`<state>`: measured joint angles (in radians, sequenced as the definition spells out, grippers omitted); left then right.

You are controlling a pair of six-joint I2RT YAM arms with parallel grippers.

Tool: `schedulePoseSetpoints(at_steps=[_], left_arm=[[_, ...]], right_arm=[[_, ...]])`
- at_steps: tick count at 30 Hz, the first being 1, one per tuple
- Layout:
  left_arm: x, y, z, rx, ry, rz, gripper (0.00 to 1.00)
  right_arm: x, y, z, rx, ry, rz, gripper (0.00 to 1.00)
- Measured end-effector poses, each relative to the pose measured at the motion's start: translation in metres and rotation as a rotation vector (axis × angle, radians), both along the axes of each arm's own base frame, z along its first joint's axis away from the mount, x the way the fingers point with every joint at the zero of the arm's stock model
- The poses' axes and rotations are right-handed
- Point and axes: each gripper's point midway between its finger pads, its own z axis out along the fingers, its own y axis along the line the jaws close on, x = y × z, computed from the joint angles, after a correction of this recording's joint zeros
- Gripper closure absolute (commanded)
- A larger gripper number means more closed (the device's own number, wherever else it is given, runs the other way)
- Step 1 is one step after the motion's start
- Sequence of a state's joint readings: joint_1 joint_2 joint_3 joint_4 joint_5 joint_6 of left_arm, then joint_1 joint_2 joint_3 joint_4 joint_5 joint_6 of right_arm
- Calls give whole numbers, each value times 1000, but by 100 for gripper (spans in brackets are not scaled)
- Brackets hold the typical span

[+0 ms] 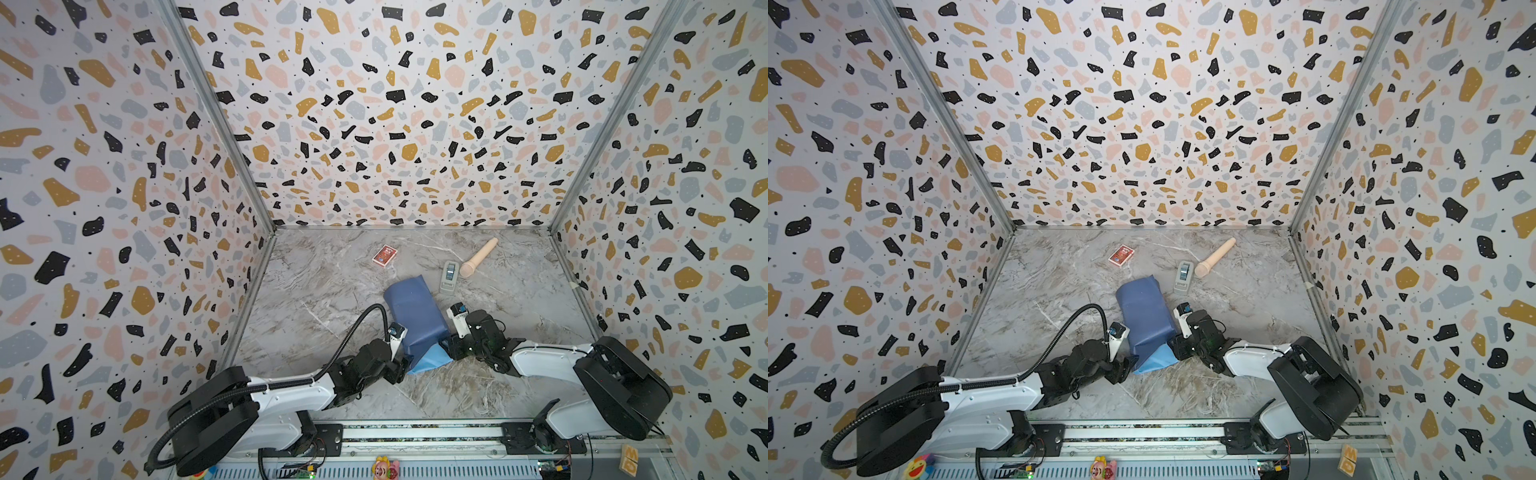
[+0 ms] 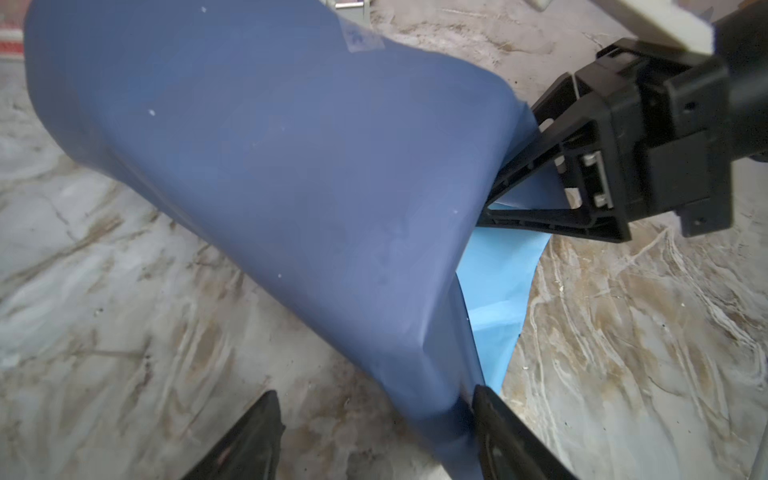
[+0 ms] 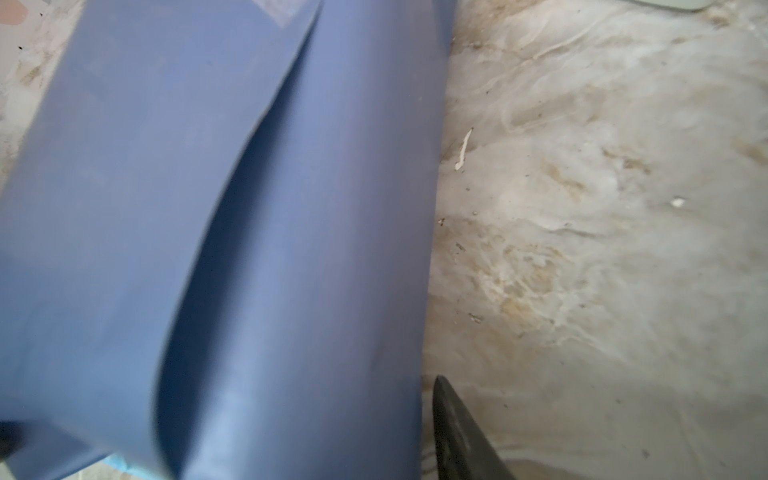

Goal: Wrap the gift box in paper

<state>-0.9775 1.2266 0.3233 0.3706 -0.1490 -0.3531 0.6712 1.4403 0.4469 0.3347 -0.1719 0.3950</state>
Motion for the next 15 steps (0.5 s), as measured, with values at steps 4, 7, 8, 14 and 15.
schedulePoseSetpoints(at_steps=[4,7,8,14,15], left_arm=[[1,-5,-11,-33,72,47,46],[3,-8,-19,-46,119,84,53],[4,-9,-21,-52,133,97,55],[8,-8,-27,-79,178,182,64],[9,-8,-27,-85,181,197,65]], right_arm=[[0,0,0,1,0,1,58],[0,1,0,4,1,3,59],[0,1,0,5,2,4,59],[-2,3,2,24,13,3,63],[-2,4,2,27,14,3,64]])
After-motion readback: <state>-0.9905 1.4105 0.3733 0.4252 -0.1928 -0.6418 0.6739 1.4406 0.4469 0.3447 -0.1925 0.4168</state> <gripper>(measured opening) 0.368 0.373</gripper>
